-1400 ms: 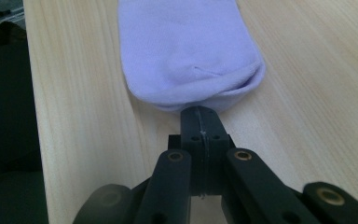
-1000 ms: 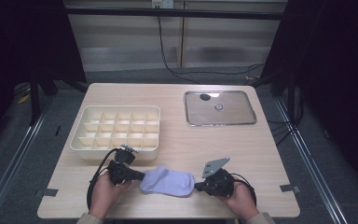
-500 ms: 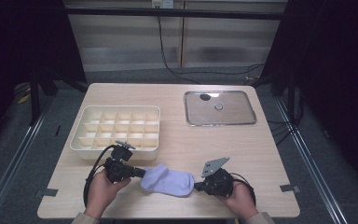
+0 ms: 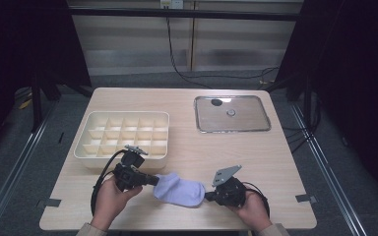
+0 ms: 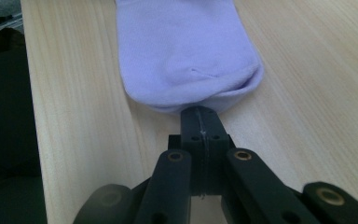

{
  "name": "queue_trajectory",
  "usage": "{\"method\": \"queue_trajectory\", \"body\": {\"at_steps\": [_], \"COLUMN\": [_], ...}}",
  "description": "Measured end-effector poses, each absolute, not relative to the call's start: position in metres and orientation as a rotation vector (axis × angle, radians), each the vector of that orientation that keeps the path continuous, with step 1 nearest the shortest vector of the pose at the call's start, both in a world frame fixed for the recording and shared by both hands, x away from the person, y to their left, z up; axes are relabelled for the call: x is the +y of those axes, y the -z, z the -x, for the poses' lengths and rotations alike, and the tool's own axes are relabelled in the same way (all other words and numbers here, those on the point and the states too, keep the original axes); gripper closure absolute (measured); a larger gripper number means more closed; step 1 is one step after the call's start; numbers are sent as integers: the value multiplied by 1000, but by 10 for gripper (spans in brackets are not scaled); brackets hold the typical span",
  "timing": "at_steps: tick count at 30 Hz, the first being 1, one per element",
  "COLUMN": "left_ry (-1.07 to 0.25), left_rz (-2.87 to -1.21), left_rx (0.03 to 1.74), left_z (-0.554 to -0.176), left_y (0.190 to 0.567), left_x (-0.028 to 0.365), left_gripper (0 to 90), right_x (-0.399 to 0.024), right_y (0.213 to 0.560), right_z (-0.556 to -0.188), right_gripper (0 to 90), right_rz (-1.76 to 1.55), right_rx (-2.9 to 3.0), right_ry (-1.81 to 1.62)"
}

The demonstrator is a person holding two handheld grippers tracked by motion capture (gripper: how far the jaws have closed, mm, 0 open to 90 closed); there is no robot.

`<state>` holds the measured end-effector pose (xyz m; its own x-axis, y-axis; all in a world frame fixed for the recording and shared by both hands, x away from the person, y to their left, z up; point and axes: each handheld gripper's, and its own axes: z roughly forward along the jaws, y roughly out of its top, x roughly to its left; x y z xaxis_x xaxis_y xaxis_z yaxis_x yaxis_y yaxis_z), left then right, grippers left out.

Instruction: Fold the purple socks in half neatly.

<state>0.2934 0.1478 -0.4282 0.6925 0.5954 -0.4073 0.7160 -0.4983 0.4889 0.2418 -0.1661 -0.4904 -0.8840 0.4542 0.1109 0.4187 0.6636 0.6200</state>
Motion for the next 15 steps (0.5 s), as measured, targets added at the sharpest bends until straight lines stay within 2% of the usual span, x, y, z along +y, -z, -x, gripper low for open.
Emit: {"method": "queue_trajectory", "body": {"at_steps": [15], "left_ry": [248], "left_rz": [-2269], "left_rx": [954], "left_z": [-291], "left_y": [421], "left_x": [138], "left_gripper": [900], "right_x": [-163], "right_y": [490], "right_z": [-242], "right_gripper": [900], "right_rz": [-735], "right_rx": [2817], "right_ry": [-1029]}}
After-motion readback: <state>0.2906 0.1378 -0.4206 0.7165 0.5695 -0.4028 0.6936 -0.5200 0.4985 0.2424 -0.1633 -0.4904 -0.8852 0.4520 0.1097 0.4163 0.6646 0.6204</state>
